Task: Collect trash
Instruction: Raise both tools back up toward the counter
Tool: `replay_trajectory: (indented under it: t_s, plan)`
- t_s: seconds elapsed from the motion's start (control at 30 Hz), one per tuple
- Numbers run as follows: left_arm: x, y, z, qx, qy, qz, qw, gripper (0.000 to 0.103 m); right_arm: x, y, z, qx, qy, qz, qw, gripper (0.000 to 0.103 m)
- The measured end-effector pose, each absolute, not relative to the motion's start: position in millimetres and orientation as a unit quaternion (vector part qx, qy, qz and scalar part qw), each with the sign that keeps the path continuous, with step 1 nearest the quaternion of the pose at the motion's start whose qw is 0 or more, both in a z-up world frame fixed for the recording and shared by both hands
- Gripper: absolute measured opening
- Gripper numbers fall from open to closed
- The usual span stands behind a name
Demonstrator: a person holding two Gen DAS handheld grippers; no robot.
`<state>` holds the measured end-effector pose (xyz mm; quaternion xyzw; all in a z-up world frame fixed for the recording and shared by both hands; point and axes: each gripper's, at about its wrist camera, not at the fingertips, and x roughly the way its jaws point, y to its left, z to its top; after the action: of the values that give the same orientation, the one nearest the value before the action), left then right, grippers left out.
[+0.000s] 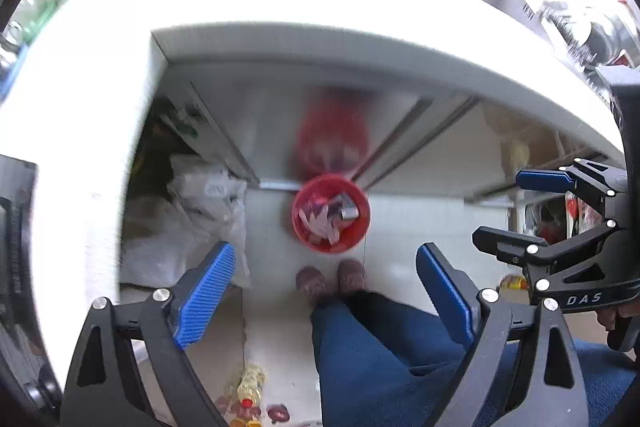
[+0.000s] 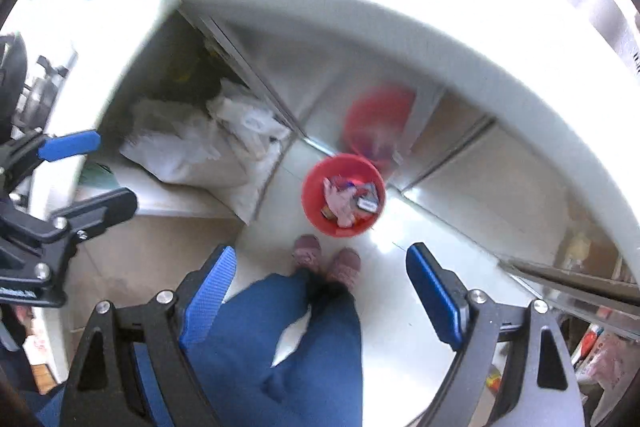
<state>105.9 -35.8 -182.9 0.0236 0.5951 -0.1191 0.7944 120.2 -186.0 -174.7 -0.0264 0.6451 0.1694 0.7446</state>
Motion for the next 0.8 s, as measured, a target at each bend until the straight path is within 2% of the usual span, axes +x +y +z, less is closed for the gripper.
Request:
replay_trajectory:
  t_s: [0.13,0.2,0.57,0.8]
  plan:
    - [101.9,-34.8,-149.2,0.029,0.567,-0.106,0.817,0.092,121.6,-184.1,-142.0,-0.04,0.612,0.176,0.77,0.089]
    - [101.3,-31.7,-135.4,0.026,0.554,-0.095,0.826,0.103,121.4,-186.0,-126.4,-0.04,0.594,0.185,0.782,0.09]
    - [107.5,-19.9,-73.8,0.021,0.492,-0.053,0.869,0.103,129.5,-185.7,-74.6,-0.041,0.515,0.209,0.831,0.091]
    - [119.1,-7.4,-65.8,0.006,0.499,-0.047,0.865,0.103,141.4,-182.4,-64.2,-0.052,0.495,0.218,0.839,0.097]
